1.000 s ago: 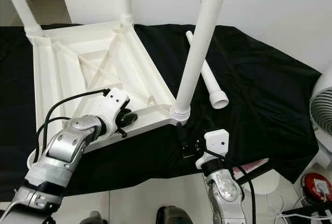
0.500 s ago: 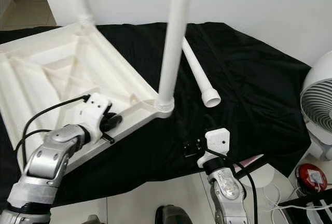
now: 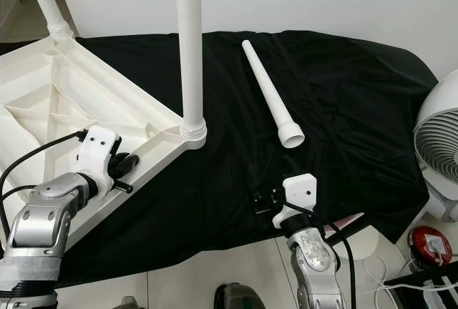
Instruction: Building children table
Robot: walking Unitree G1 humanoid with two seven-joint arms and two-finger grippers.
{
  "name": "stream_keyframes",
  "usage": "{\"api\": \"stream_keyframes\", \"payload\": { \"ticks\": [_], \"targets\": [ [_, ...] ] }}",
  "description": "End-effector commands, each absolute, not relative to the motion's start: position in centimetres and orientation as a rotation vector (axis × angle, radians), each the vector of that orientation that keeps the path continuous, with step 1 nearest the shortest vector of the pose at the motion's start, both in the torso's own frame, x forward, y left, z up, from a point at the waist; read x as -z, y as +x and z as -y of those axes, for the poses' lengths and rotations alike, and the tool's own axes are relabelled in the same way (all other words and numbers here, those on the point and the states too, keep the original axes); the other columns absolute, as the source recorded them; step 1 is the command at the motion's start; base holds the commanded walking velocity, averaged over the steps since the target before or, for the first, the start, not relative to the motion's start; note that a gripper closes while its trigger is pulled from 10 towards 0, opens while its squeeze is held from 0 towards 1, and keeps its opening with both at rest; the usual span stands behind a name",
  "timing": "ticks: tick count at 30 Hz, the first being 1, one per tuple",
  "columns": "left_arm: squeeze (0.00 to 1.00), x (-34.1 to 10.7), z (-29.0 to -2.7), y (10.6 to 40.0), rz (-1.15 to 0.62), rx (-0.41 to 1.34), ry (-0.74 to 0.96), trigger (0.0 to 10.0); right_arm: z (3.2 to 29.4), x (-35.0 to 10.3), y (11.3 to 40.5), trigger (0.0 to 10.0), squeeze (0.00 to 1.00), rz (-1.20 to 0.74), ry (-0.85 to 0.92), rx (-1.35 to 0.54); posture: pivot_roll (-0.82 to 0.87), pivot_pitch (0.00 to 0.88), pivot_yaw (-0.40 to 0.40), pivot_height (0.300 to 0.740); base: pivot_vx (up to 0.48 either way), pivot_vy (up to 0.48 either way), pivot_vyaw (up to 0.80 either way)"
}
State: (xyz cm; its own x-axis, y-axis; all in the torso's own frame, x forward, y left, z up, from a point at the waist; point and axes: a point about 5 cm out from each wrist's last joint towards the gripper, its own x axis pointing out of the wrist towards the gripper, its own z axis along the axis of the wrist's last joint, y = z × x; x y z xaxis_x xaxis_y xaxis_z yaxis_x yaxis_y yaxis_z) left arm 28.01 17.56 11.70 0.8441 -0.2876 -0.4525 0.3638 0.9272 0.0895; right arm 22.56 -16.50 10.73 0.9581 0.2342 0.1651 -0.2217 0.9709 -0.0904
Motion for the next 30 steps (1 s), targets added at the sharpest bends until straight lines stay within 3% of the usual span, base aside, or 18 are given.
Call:
{"api": "stream_keyframes", "payload": {
  "ticks": [1,2,3,4,5,10,15,16,19,22,23,30],
  "targets": [
    [0.0,-8.0,-19.6,27.0,-0.619,0.041,0.247,0.0,16.7,-10.4,22.6,10.0,0.0,0.167,-0.082,-0.231,0.07,0.055,-0.061,0.74,0.0,0.0,0.0],
    [0.0,-8.1,-18.9,27.3,-0.601,0.078,0.255,0.0,16.7,-10.5,22.7,10.0,0.0,0.167,-0.084,-0.229,0.07,0.055,-0.062,0.74,0.0,0.0,0.0],
    [0.0,-8.5,-17.8,27.9,-0.561,0.126,0.258,2.4,16.8,-10.4,22.7,10.0,0.0,0.167,-0.086,-0.227,0.07,0.056,-0.063,0.74,0.0,0.0,0.0],
    [0.0,-9.5,-15.7,28.9,-0.482,0.244,0.264,10.0,16.8,-10.4,22.7,10.0,0.0,0.166,-0.088,-0.224,0.07,0.056,-0.059,0.74,0.0,0.0,0.0],
    [0.0,-9.5,-15.7,28.9,-0.482,0.244,0.264,10.0,16.8,-10.4,22.7,10.0,0.0,0.166,-0.088,-0.224,0.07,0.056,-0.059,0.74,0.0,0.0,0.0],
    [0.0,-12.0,-10.6,29.1,-0.298,0.515,0.232,10.0,16.8,-10.4,22.8,10.0,0.0,0.17,-0.091,-0.217,0.06,0.055,-0.05,0.74,0.0,0.0,0.0],
    [0.0,-12.3,-9.5,28.7,-0.265,0.594,0.263,10.0,16.8,-10.4,22.8,10.0,0.0,0.173,-0.09,-0.207,0.05,0.055,-0.041,0.74,0.0,0.0,0.0],
    [1.0,-12.3,-9.1,28.2,-0.275,0.652,0.211,10.0,16.8,-10.4,22.7,10.0,0.0,0.172,-0.09,-0.203,0.05,0.058,-0.038,0.74,0.0,0.0,0.0],
    [1.0,-12.6,-8.4,27.5,-0.267,0.746,0.143,10.0,16.7,-10.3,22.5,10.0,0.0,0.17,-0.089,-0.199,0.05,0.059,-0.036,0.74,0.0,0.0,0.0],
    [1.0,-12.9,-8.4,27.5,-0.24,0.752,0.18,10.0,16.7,-10.2,22.4,10.0,0.0,0.169,-0.088,-0.197,0.05,0.059,-0.034,0.74,0.0,0.0,0.0],
    [0.0,-13.1,-8.4,27.5,-0.202,0.753,0.219,10.0,16.7,-10.2,22.4,10.0,0.0,0.168,-0.087,-0.195,0.05,0.059,-0.034,0.74,0.0,0.0,0.0],
    [0.0,-14.3,-9.4,27.6,-0.114,0.735,0.229,10.0,16.7,-10.2,22.5,10.0,0.0,0.169,-0.086,-0.195,0.06,0.061,-0.042,0.74,0.0,0.0,0.0]
  ]
}}
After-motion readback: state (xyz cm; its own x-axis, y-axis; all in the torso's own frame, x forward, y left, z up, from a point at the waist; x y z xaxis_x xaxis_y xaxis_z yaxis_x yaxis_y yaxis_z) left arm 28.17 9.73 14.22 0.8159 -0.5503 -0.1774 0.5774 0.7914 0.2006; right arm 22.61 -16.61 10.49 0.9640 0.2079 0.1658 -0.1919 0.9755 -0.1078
